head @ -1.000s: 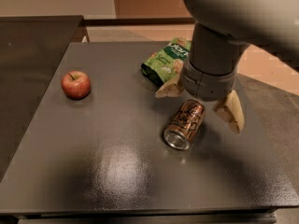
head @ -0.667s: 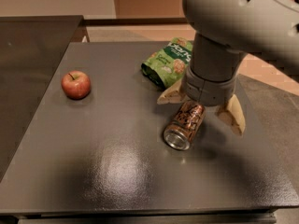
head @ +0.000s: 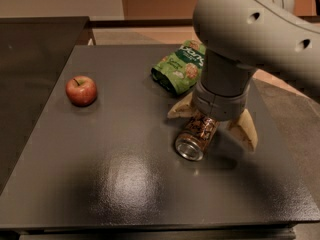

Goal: Place orange can upright

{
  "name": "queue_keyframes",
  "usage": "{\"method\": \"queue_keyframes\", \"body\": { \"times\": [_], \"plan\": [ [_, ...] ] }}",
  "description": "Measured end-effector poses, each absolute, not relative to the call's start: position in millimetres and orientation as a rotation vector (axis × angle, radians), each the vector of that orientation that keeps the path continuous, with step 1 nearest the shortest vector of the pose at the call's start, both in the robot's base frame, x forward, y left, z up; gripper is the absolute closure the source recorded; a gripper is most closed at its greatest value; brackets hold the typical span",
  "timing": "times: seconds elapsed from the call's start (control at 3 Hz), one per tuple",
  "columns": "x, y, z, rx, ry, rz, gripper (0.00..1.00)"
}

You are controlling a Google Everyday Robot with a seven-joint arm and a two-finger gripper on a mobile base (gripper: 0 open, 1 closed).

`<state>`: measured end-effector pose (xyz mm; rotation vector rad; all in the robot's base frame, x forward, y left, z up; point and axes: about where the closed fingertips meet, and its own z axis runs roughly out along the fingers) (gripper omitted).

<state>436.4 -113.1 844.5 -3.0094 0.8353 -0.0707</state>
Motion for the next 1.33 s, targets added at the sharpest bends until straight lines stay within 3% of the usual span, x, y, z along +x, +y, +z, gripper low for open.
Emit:
{"method": "queue_keyframes", "body": {
  "times": [0.33, 1.33],
  "plan": [
    [435.8, -111.5, 839.9, -2.981, 0.887, -0.056, 0.18],
    [440.3, -100.9, 864.4, -2.887, 0.854, -0.128, 0.88]
  ]
}}
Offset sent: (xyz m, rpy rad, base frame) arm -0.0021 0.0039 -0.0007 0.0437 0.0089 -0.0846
